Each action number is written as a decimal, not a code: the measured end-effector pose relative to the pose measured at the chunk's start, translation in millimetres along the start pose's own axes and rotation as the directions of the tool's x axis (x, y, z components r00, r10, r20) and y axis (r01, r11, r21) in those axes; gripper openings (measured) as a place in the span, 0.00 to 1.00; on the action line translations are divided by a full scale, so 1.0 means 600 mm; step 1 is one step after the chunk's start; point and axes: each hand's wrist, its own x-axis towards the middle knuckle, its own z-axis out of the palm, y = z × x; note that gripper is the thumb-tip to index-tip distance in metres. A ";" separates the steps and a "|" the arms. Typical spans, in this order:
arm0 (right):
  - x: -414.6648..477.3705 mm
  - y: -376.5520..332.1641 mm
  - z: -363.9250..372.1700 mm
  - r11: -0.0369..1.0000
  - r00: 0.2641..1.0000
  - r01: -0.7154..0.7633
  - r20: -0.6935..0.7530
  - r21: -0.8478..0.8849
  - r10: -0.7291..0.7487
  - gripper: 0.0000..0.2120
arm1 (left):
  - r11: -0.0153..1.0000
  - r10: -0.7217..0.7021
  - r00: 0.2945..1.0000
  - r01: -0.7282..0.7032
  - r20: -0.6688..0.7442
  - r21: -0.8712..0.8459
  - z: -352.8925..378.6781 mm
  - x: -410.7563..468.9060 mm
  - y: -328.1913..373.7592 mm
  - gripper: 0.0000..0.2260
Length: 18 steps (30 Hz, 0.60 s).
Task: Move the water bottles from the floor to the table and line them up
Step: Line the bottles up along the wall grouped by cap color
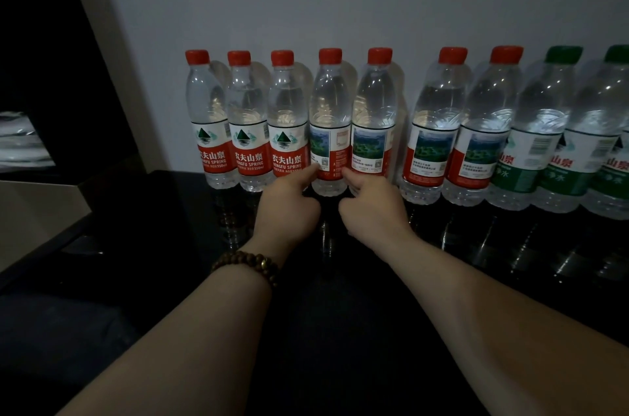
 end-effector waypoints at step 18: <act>0.010 0.006 0.005 0.999 1.000 -0.008 0.015 0.053 0.007 0.40 | 1.000 -0.008 0.999 0.008 0.032 -0.010 0.002 0.002 0.001 0.36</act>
